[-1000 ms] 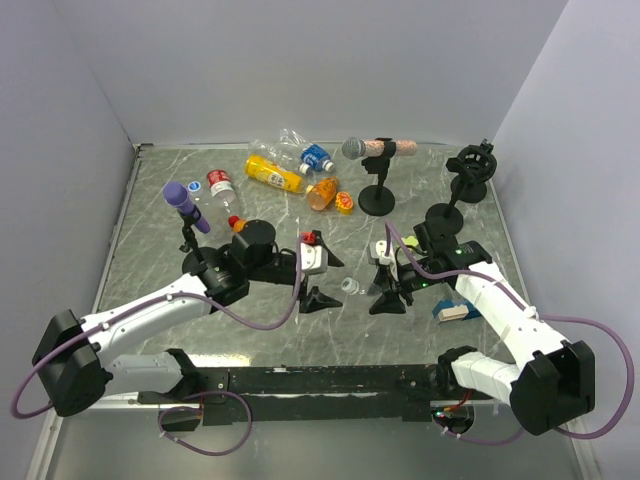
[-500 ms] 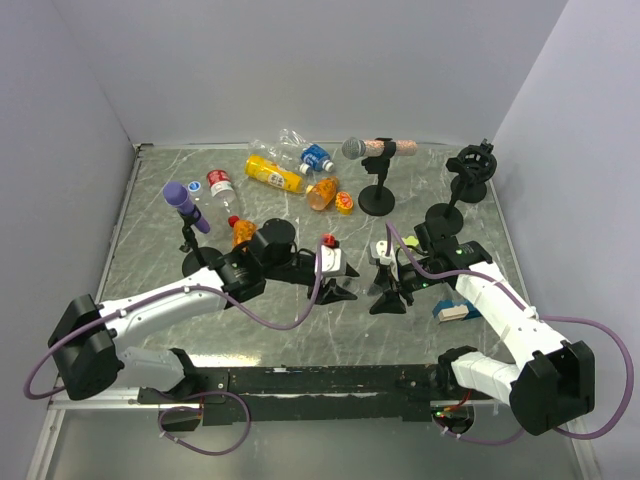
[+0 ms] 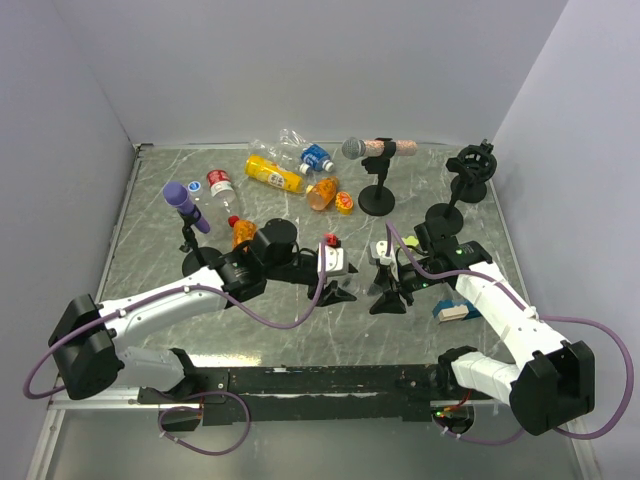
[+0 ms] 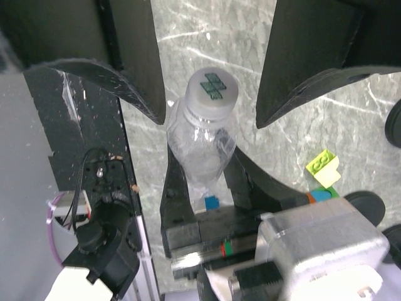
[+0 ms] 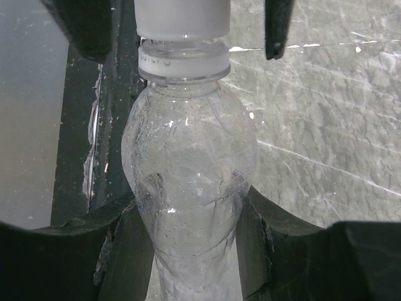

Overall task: Unscrew the bottle caps
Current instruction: Unscrew the bottle cap from the plastic bottle.

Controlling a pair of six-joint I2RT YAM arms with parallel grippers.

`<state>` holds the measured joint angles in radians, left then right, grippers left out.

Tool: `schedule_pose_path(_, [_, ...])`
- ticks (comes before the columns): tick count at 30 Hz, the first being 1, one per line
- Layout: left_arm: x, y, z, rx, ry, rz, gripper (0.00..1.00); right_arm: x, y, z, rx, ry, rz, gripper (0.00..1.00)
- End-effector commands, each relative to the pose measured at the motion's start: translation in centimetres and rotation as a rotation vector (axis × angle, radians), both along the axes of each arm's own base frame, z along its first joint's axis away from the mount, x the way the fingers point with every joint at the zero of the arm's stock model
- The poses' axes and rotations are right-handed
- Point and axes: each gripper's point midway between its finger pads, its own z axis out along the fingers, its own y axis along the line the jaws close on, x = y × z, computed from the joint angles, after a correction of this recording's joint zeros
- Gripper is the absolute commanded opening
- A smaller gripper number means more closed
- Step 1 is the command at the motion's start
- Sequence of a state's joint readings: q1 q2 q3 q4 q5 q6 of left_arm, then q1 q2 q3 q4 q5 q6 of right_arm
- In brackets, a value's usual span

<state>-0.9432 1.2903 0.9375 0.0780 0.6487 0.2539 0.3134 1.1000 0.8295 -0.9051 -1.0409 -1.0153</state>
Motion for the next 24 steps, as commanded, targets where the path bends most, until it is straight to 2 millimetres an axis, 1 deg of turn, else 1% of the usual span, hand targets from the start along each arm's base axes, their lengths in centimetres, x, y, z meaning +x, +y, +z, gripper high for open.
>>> schedule_pose_path(1, [-0.1, 0.4, 1.5, -0.012, -0.053, -0.002, 0.61, -0.1, 0.4, 0.6, 0.054, -0.029, 0.026, 0.17])
schedule_pose_path(9, [-0.2, 0.5, 1.2, -0.006, -0.044, 0.002, 0.53, -0.1, 0.4, 0.5, 0.052, -0.025, 0.024, 0.17])
schedule_pose_path(13, [-0.2, 0.3, 1.4, -0.005, -0.032, -0.003, 0.44, 0.0, 0.4, 0.6, 0.052, -0.026, 0.022, 0.17])
schedule_pose_path(15, [-0.2, 0.2, 1.4, -0.002, -0.022, -0.006, 0.36, -0.1, 0.4, 0.5, 0.051, -0.022, 0.024, 0.17])
schedule_pose_path(17, [-0.2, 0.1, 1.3, 0.003, -0.012, -0.005, 0.25, -0.1, 0.3, 0.5, 0.051, -0.022, 0.022, 0.17])
schedule_pose_path(19, [-0.2, 0.2, 1.2, 0.007, 0.014, 0.008, 0.07, 0.0, 0.4, 0.5, 0.050, -0.022, 0.023, 0.17])
schedule_pose_path(20, [-0.2, 0.2, 1.5, 0.004, 0.036, 0.020, 0.01, 0.0, 0.4, 0.5, 0.050, -0.022, 0.023, 0.17])
schedule_pose_path(22, [0.0, 0.2, 1.7, 0.005, 0.131, 0.076, 0.01, 0.0, 0.3, 0.4, 0.048, -0.020, 0.019, 0.17])
schedule_pose_path(23, [0.5, 0.0, 2.0, 0.006, 0.207, 0.138, 0.01, 0.1, 0.3, 0.4, 0.046, -0.018, 0.018, 0.17])
schedule_pose_path(24, [0.8, 0.1, 2.5, 0.029, 0.352, 0.228, 0.01, 0.0, 0.4, 0.3, 0.046, -0.015, 0.019, 0.17])
